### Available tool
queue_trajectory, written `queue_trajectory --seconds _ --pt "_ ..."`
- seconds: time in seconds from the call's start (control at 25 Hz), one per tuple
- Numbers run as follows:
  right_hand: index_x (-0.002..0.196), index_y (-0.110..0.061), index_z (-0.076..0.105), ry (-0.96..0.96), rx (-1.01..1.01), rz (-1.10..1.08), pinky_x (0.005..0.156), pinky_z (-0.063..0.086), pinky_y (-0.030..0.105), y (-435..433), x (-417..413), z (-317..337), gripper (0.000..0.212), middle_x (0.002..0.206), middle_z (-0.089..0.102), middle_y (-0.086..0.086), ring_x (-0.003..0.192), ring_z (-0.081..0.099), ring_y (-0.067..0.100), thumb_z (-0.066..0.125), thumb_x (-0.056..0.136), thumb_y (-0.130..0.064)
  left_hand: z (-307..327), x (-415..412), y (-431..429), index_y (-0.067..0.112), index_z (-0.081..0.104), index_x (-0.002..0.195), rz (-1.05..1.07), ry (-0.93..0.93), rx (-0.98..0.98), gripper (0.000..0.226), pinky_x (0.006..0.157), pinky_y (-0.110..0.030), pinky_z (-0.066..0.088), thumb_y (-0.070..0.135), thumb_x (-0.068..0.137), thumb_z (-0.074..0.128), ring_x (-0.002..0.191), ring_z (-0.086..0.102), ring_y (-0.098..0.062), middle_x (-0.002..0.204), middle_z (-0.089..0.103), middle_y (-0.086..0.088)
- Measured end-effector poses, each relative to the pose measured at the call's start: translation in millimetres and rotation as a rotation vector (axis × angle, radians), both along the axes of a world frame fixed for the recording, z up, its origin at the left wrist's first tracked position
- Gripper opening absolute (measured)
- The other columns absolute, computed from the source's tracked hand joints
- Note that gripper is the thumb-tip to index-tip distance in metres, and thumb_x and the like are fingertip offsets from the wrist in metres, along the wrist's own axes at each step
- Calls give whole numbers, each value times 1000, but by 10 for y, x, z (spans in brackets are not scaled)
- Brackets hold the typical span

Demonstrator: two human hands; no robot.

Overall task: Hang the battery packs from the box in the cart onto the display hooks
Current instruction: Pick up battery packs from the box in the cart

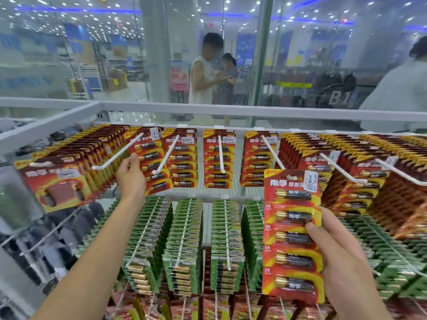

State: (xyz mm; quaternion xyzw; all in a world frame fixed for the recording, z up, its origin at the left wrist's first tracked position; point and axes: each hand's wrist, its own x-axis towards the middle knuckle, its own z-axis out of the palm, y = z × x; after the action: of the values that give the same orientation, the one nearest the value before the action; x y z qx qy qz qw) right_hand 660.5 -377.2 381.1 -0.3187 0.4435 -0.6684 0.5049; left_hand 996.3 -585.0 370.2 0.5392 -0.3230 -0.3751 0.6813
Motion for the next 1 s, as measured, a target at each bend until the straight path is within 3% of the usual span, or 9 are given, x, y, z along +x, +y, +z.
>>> queue_trajectory --seconds 0.04,0.16,0.2,0.28,0.4,0.56,0.76,0.88,1.0 --pt "124 -39 71 116 -54 34 98 56 54 207 233 -75 80 124 74 -5 113 71 23 89 51 -66 6 -4 6 17 71 110 0 -2 -8 34 75 -39 63 40 110 46 88 75 -20 103 77 0" --pt "130 -31 66 164 37 -1 90 57 50 85 298 -65 48 121 75 -2 106 74 24 74 84 -40 1 -18 30 23 67 100 9 -42 -24 28 66 -26 58 34 112 44 77 68 -7 94 70 9" --pt "129 -28 67 167 36 -24 83 60 48 -6 309 -58 33 115 77 0 100 76 25 63 96 -30 -2 -21 36 27 64 94 14 -60 -32 28 67 -25 57 33 112 43 77 66 -6 92 68 11" --pt "122 -26 69 210 38 -27 75 61 44 -166 286 -40 27 107 79 5 92 77 29 47 108 -19 -37 4 19 28 62 95 18 -91 -40 26 72 -24 56 31 113 43 82 64 -6 92 66 13" --pt "118 -23 68 285 85 -57 73 61 44 -542 349 0 27 101 79 7 88 78 30 42 111 -20 -75 31 16 21 64 110 32 -131 -49 23 70 -20 52 34 112 45 80 60 0 92 64 15" --pt "110 -19 65 337 103 -168 58 58 36 -1055 330 -17 18 83 78 1 71 76 22 47 109 -21 -138 72 -24 19 64 111 47 -153 -69 25 64 -23 43 37 111 47 74 56 -3 86 62 12" --pt "112 -26 66 403 145 -265 80 60 60 -1506 360 -187 25 102 75 11 92 73 38 48 102 -41 -260 133 -60 19 65 120 45 -177 -45 26 60 -23 42 35 110 48 71 54 -10 85 61 7" --pt "107 -21 64 389 136 -285 68 53 49 -1653 383 -259 33 92 65 16 81 64 38 46 94 -45 -256 106 -3 21 63 123 59 -228 -31 23 64 -24 43 33 110 47 76 55 -10 89 62 9" --pt "112 -18 64 380 148 -356 65 50 43 -1593 442 -206 32 89 63 12 78 61 32 49 96 -41 -301 121 114 22 61 131 41 -266 -9 26 80 -27 48 31 110 47 97 64 -18 110 66 6"
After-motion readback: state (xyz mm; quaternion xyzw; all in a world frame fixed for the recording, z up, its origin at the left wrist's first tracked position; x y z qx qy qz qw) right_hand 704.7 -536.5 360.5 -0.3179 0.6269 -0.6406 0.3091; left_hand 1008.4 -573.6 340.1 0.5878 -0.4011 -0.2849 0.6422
